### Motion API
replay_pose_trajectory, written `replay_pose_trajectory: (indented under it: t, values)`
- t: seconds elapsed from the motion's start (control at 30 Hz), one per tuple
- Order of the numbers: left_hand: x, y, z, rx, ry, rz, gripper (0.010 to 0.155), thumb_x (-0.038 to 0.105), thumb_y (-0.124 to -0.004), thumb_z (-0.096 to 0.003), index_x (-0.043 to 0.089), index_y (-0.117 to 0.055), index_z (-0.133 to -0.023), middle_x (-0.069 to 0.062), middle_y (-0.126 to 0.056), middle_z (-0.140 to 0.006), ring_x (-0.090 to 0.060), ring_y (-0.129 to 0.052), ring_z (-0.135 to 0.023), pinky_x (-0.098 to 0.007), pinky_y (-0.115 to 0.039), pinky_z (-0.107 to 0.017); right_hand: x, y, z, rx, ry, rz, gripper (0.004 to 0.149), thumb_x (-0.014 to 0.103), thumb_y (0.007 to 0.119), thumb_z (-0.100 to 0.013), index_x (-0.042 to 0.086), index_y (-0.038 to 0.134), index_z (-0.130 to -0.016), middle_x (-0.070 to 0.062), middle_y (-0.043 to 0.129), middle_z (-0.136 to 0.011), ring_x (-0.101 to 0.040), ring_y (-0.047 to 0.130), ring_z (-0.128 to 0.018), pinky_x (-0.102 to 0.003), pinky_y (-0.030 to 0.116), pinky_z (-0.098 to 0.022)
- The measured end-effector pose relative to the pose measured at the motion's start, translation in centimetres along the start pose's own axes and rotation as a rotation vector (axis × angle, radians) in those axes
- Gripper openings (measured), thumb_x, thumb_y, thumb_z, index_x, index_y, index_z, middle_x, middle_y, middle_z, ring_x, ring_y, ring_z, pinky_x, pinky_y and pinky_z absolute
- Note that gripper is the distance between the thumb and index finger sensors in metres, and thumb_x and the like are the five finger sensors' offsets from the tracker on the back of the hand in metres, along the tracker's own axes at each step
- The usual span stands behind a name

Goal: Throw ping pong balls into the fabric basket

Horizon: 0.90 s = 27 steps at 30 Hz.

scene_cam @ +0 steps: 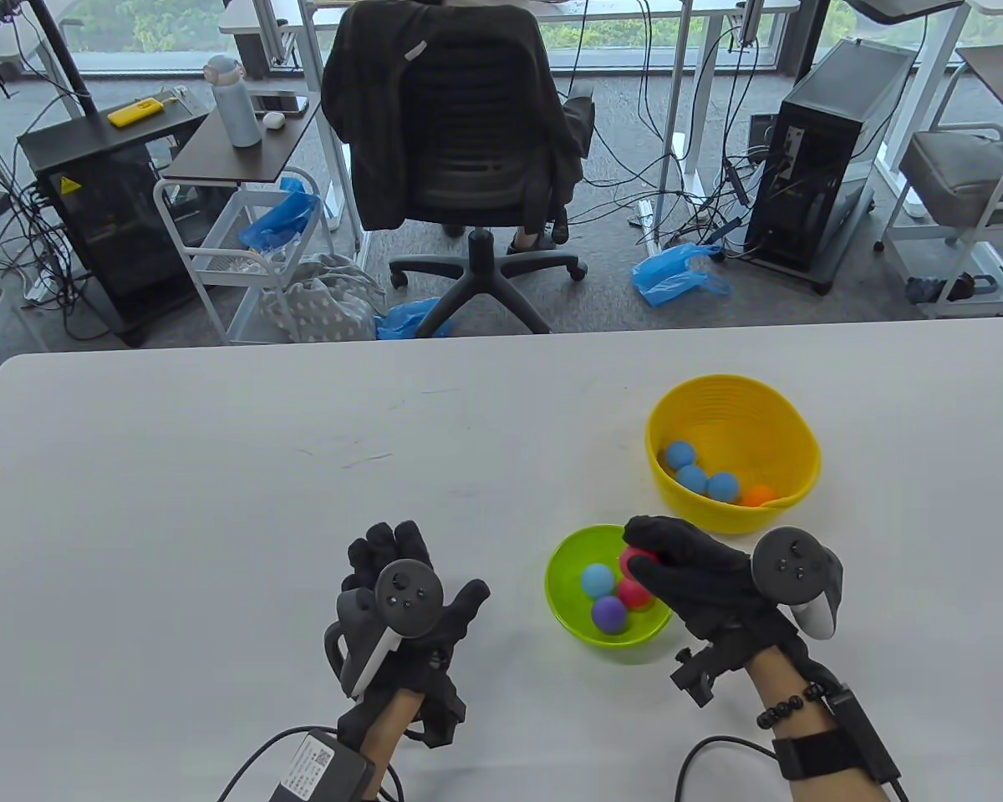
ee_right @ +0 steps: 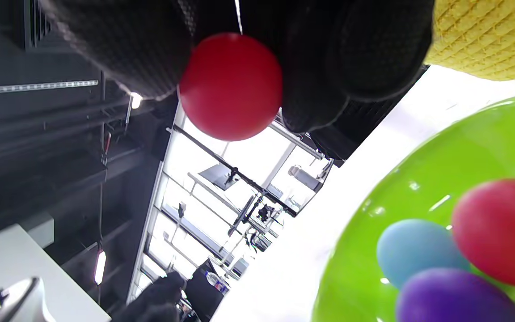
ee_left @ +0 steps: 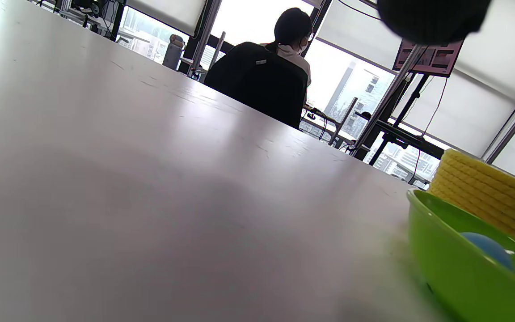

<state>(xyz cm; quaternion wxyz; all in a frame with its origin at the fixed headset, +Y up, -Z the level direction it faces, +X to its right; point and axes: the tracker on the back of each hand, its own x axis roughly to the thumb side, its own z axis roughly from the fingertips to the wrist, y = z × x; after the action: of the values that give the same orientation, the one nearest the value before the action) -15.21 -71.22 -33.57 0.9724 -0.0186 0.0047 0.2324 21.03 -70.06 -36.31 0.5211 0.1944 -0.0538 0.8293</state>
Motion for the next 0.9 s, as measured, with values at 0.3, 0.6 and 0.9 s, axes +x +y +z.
replay_pose_trajectory:
  t: [0.3, 0.6, 0.9]
  values:
    - [-0.1, 0.1, 0.0, 0.002, 0.008, -0.001, 0.102, 0.060, -0.072, -0.0474, 0.006, -0.016, -0.114, -0.027, -0.003, -0.117, -0.057, -0.006, -0.105, -0.076, -0.019, -0.073, -1.4, -1.8, 0.1, -0.063, 0.054, -0.251, 0.048, 0.039, 0.077, -0.057, 0.023, 0.071, -0.102, -0.019, 0.075, -0.102, -0.036, 0.095, -0.070, -0.047, 0.085, -0.052]
    - [-0.1, 0.0, 0.0, -0.009, 0.003, 0.011, 0.102, 0.059, -0.073, -0.0474, 0.006, -0.016, -0.114, -0.026, -0.003, -0.117, -0.057, -0.006, -0.105, -0.076, -0.019, -0.073, -3.6, -3.8, 0.6, -0.180, 0.146, -0.515, 0.051, 0.040, 0.074, -0.060, 0.017, 0.064, -0.105, -0.019, 0.071, -0.103, -0.034, 0.095, -0.071, -0.045, 0.086, -0.053]
    - [0.0, -0.1, 0.0, -0.011, -0.002, 0.004, 0.102, 0.060, -0.073, -0.0473, 0.006, -0.016, -0.114, -0.026, -0.003, -0.117, -0.057, -0.006, -0.105, -0.076, -0.019, -0.073, -5.8, -6.0, 1.1, -0.330, 0.246, -0.640, 0.062, 0.043, 0.069, -0.063, 0.011, 0.047, -0.111, -0.025, 0.058, -0.109, -0.037, 0.088, -0.084, -0.046, 0.084, -0.062]
